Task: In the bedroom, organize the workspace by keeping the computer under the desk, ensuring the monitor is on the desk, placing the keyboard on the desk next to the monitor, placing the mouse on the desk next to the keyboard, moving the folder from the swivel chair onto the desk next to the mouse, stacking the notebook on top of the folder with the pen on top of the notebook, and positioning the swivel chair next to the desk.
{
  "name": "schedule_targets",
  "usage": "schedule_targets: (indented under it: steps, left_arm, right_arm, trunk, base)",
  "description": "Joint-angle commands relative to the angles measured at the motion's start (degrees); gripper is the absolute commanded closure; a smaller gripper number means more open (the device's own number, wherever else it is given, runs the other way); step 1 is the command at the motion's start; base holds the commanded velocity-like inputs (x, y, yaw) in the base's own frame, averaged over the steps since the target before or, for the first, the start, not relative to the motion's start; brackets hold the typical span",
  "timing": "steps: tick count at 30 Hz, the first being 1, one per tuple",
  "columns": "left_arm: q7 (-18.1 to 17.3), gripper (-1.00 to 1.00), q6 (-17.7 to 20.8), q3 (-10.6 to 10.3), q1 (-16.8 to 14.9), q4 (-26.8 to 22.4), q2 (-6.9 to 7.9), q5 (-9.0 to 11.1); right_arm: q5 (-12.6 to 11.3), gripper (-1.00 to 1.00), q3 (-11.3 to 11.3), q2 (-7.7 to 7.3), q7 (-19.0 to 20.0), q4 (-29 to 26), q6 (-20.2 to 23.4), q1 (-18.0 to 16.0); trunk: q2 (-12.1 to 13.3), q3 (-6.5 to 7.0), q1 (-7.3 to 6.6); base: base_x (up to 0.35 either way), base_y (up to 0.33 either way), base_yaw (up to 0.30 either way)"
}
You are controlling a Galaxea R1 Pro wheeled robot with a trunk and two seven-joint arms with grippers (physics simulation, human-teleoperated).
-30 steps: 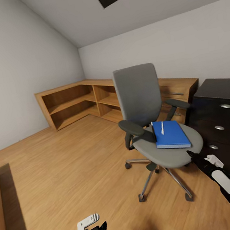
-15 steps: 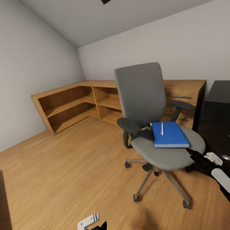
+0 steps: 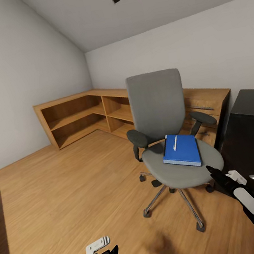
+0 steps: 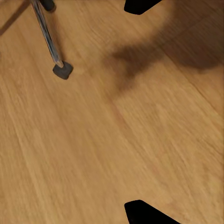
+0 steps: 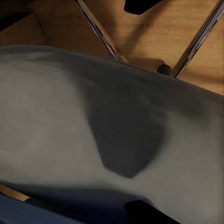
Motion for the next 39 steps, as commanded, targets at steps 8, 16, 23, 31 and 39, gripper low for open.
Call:
schedule_targets:
  steps: [8,16,23,31,39]
  left_arm:
    - [0.50,-1.00,0.22,-0.04,-0.01,-0.08,0.04,0.61]
    - [0.59,-1.00,0.08,0.03,-0.01,0.00,0.05,0.60]
    - [0.65,-1.00,0.12,0.13,-0.01,0.49,0.05,0.66]
    - [0.59,-1.00,0.08,0.10,-0.01,0.62,0.05,0.61]
    - [0.52,-1.00,0.25,0.05,-0.01,0.62,0.05,0.69]
  right_arm:
    - [-0.08,-1.00,-0.29,-0.04,-0.07,0.79,0.26,0.02]
    - [-0.06,-1.00,-0.39,-0.07,-0.09,0.79,0.25,0.02]
    - [-0.06,-1.00,-0.32,-0.07,-0.09,0.79,0.25,0.02]
    - [-0.14,-1.00,-0.31,0.00,-0.09,0.80,0.25,0.02]
    - [-0.15,-1.00,-0.31,-0.06,-0.09,0.79,0.25,0.02]
  trunk:
    - [-0.01,-0.05,0.00]
    - [-0.01,-0.05,0.00]
    - [-0.01,-0.05,0.00]
    - [-0.01,-0.05,0.00]
    - [-0.01,-0.13,0.00]
  base:
    - [-0.175,0.000,0.000]
    - [0.058,-0.114,0.000]
    - [0.060,-0.033,0.000]
    - [0.124,-0.002,0.000]
    - [0.119,0.000,0.120]
